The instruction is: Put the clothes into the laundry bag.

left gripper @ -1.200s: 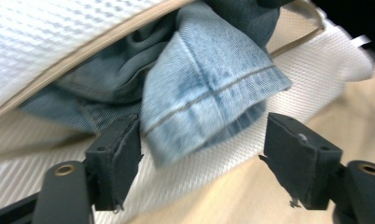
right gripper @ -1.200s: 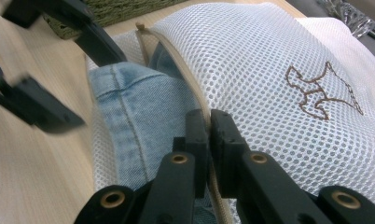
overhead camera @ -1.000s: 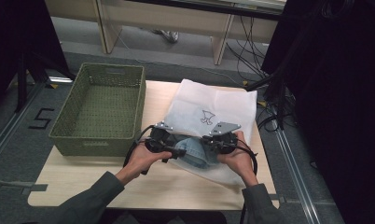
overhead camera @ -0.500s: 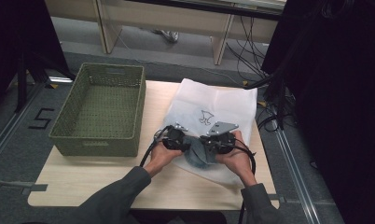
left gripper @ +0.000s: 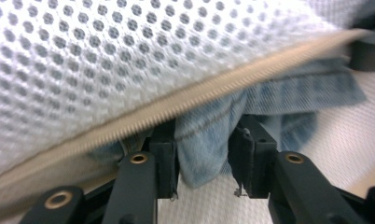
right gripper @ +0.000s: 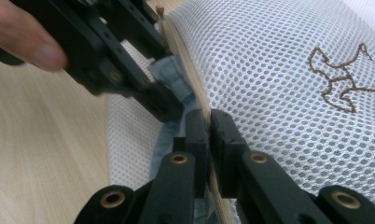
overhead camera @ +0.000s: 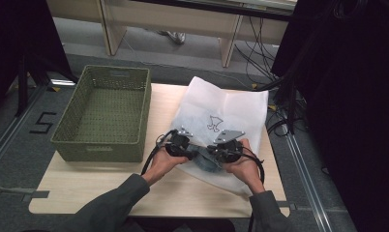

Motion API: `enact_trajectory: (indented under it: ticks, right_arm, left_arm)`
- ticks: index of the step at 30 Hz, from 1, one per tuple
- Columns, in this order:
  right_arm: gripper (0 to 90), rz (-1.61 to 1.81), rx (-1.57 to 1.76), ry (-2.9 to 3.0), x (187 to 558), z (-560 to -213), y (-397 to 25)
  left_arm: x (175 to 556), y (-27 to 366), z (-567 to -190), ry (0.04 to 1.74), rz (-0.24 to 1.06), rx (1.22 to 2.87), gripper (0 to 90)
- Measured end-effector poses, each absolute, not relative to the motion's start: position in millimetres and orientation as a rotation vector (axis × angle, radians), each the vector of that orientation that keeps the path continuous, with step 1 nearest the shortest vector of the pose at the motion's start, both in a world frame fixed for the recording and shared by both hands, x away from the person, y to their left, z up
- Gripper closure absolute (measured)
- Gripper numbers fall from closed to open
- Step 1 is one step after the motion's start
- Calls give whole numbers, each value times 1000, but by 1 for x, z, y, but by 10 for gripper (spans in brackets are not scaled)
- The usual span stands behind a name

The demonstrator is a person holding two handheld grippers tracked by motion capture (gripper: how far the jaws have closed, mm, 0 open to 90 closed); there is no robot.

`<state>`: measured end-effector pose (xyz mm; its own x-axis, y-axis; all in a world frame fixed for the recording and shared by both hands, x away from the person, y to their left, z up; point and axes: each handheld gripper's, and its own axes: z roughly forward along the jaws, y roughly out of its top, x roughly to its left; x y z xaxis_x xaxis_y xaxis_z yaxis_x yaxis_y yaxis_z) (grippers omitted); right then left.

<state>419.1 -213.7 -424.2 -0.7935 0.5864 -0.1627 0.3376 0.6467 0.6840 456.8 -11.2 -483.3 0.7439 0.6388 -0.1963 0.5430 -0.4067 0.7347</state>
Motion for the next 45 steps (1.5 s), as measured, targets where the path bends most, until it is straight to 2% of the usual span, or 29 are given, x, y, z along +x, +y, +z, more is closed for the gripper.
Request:
enact_trajectory:
  ticks: [2, 3, 5, 10, 14, 16, 18, 21, 28, 30, 33, 34, 39, 45]
  right_arm:
    - [868, 927, 736, 2496, 419, -425, -213]
    - [868, 927, 727, 2496, 419, -427, -211]
    - [868, 942, 675, 2505, 421, -427, -210]
    - [868, 938, 722, 2516, 418, -425, -211]
    - [867, 894, 728, 2550, 422, -441, -212]
    - [868, 875, 741, 2575, 424, -447, -213]
    - [867, 857, 747, 2585, 425, -450, -213]
    - [867, 823, 775, 2587, 423, -452, -210]
    - [867, 818, 763, 2586, 425, -454, -209]
    - [866, 832, 724, 2581, 426, -454, -210]
    - [866, 838, 735, 2590, 425, -452, -211]
    - [867, 850, 738, 2584, 425, -452, -212]
    - [866, 864, 740, 2589, 425, -451, -213]
    - [865, 809, 775, 2627, 423, -457, -208]
  left_arm:
    - [458, -11, -485, 873, 145, 2116, 672]
    - [460, -15, -491, 886, 140, 2113, 761]
    - [465, -21, -497, 910, 175, 2108, 811]
    - [475, -35, -505, 951, 204, 2068, 826]
    - [468, -27, -501, 921, 179, 2096, 779]
    - [463, -21, -497, 915, 159, 2103, 727]
    - [456, -14, -492, 901, 138, 2115, 619]
    - [443, -1, -482, 853, 152, 2142, 592]
    - [435, 7, -481, 814, 106, 2171, 667]
    - [445, -3, -490, 837, 136, 2159, 751]
    - [457, -14, -498, 843, 189, 2186, 827]
    - [461, -18, -500, 841, 218, 2200, 836]
    - [466, -22, -503, 874, 204, 2184, 864]
    - [446, 1, -493, 796, 230, 2226, 850]
